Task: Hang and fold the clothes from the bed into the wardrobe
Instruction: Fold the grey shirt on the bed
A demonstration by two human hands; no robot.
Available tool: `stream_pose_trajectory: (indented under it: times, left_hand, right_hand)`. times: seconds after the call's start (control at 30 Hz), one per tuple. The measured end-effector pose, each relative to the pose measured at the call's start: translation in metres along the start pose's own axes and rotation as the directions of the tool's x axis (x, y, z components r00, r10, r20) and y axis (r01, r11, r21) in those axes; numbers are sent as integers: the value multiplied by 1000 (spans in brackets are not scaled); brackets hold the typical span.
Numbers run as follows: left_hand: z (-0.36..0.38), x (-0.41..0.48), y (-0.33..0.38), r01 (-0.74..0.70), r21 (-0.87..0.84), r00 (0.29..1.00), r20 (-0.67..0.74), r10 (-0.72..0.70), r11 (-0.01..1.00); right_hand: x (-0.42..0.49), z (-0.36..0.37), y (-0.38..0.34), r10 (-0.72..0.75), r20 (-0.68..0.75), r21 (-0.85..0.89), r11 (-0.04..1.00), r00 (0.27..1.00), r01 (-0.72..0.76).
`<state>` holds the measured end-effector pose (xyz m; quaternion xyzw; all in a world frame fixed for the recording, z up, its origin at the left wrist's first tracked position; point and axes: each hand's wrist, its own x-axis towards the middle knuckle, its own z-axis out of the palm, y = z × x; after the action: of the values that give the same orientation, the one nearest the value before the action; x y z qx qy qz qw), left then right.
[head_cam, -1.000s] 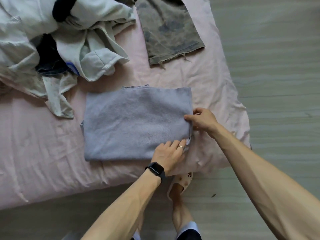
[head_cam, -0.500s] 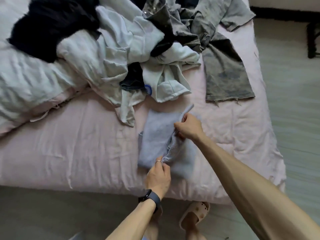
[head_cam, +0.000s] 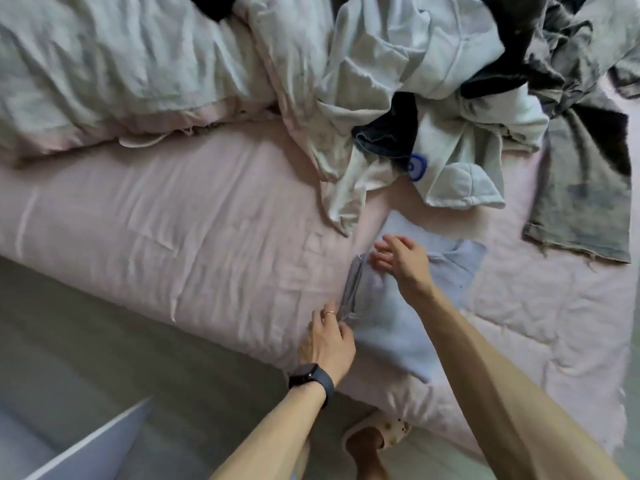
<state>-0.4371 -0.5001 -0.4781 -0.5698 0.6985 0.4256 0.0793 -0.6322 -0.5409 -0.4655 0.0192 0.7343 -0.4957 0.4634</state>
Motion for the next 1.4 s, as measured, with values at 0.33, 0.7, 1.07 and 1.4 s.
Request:
stream_pose_trajectory:
  times: [0.33, 0.7, 1.07, 1.4]
  left_hand:
    - [19, 32, 64, -638, 529, 745, 240, 623, 559]
    - [29, 97, 42, -544, 659, 834, 356, 421, 520]
    - [34, 118, 91, -644, 663, 727, 375, 576, 381]
    - [29, 111, 68, -489, 554, 845, 106, 525, 674]
  right_hand:
    - [-66, -77, 77, -634, -101, -861, 442, 767, 252]
    - [-29, -92, 133, -213, -191, -919, 382, 958, -98]
    - [12, -99, 82, -419, -52, -946, 311, 906, 89]
    - [7, -108, 103, -409, -396, -804, 586, 822, -95]
